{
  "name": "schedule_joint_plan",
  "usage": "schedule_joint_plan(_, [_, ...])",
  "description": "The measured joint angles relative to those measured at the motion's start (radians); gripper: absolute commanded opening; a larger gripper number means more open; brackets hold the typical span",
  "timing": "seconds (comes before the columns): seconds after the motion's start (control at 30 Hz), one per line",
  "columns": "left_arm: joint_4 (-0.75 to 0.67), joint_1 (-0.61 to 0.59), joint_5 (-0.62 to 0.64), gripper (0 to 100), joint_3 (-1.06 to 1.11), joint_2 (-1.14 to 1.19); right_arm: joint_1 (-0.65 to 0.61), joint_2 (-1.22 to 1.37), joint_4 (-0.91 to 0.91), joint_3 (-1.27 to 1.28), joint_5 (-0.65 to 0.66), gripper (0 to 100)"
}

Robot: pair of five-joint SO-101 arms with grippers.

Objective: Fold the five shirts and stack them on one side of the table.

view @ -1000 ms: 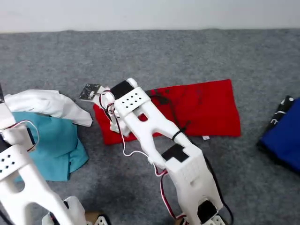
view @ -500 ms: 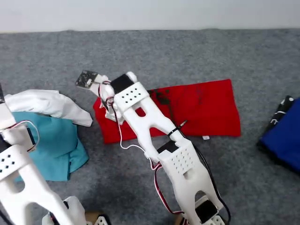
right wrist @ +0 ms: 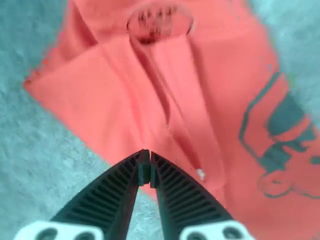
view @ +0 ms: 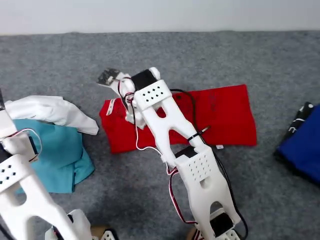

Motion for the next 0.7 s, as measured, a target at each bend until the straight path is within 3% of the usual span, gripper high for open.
schedule_joint_plan(0.4, [0.000,0.000,0.000,0,0.028,0.000,0.137,0.127,-0.064,0.011,0.000,0.9])
schedule_joint_plan(0.7, [0.000,0.000,0.000,0,0.046,0.000,0.078,0.129,0.000,-0.229,0.000,0.9])
